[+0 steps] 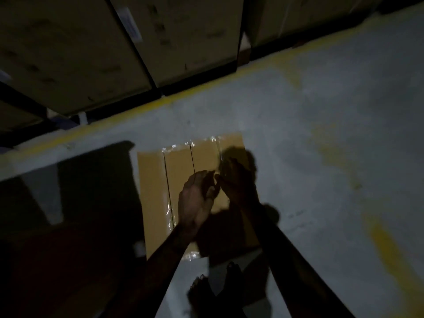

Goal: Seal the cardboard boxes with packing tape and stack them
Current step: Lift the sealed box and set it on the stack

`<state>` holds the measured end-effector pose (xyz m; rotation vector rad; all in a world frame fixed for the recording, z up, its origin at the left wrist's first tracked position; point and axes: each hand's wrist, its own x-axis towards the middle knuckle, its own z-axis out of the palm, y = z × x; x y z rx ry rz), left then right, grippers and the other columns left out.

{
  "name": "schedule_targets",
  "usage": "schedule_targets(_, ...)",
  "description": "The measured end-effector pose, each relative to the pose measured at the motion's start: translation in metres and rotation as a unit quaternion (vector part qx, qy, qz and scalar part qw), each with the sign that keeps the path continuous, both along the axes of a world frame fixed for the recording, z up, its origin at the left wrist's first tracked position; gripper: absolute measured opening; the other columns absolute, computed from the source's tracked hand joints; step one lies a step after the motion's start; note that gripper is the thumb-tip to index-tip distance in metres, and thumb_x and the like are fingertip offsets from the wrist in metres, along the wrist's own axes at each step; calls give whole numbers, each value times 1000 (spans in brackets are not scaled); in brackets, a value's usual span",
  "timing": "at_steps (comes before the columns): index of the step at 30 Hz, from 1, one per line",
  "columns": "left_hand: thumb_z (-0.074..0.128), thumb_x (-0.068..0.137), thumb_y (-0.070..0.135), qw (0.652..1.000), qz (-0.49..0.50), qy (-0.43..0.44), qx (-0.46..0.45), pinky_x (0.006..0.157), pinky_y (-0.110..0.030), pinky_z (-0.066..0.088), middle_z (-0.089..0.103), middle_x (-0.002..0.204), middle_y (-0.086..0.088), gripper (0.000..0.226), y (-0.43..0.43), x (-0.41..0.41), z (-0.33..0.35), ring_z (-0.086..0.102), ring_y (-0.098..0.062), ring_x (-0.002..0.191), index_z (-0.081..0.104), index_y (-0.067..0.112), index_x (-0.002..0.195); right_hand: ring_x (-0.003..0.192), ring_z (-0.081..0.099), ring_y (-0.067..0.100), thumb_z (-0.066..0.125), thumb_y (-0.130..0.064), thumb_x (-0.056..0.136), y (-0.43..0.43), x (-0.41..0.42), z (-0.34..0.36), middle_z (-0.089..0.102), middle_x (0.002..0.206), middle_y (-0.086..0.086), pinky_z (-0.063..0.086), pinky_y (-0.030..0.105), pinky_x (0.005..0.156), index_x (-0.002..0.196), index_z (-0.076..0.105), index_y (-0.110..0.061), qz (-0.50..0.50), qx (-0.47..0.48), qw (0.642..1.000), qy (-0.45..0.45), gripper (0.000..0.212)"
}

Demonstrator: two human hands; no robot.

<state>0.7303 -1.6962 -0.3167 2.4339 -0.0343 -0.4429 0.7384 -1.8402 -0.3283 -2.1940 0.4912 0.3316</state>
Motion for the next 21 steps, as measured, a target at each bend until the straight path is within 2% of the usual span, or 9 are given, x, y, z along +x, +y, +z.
schedule_targets(1,63,102,28,1000,11,-8,-13,103,-22,32,52,152,0,50,-1,8,36,50,-21,136,49,20,149,125,57,21,66,-49,95,-3,8,34,59,136,1,46,29,99,150,47,-26,7,-15,1000,-10,62)
schedule_targets(3,63,102,31,997,35,-48,-39,108,-24,33,53,152,0,49,-1,19,100,49,-21,138,51,19,148,116,64,20,67,-53,92,-6,22,115,62,131,-2,55,36,95,147,46,-34,8,-3,1000,-16,61)
schedule_targets(6,63,102,35,992,57,-100,-52,113,-31,37,53,151,1,48,7,23,191,48,-20,139,51,23,147,122,62,23,72,-46,93,-1,26,229,60,139,2,53,39,98,149,45,-29,30,4,998,-51,64)
schedule_targets(10,65,101,34,974,91,-174,-111,112,-30,38,55,149,2,48,30,18,310,50,-18,137,53,22,146,127,56,18,67,-53,93,24,19,352,57,140,-6,49,36,101,148,44,-34,63,-9,990,-129,62)
schedule_targets(12,64,102,36,965,99,-210,-122,110,-29,39,57,147,3,46,45,10,367,52,-18,135,54,22,144,131,52,16,63,-57,94,42,9,404,52,146,-10,48,37,103,150,40,-36,88,-24,982,-165,65)
schedule_targets(14,64,102,38,958,92,-248,-112,102,-29,43,60,143,2,45,66,4,418,55,-19,131,56,21,142,135,48,17,61,-59,94,65,1,454,49,151,-9,47,36,102,152,38,-36,106,-38,974,-198,67)
schedule_targets(16,64,102,37,951,99,-277,-95,96,-25,38,61,140,-1,45,95,-5,467,56,-20,127,57,17,141,133,49,19,63,-56,94,94,-3,498,52,147,-7,47,34,97,150,40,-35,122,-34,964,-234,64)
schedule_targets(19,61,102,46,932,112,-333,-92,101,-33,42,61,142,-6,50,158,-22,527,56,-23,128,57,18,142,129,54,22,64,-58,92,151,-6,549,58,143,-1,50,37,99,144,48,-33,167,-24,949,-267,61)
schedule_targets(21,64,100,47,926,124,-346,-83,105,-40,47,60,143,-4,51,210,-43,554,55,-22,130,56,21,142,127,57,23,64,-59,92,197,-15,573,60,141,2,49,34,96,142,50,-30,203,-29,940,-272,60)
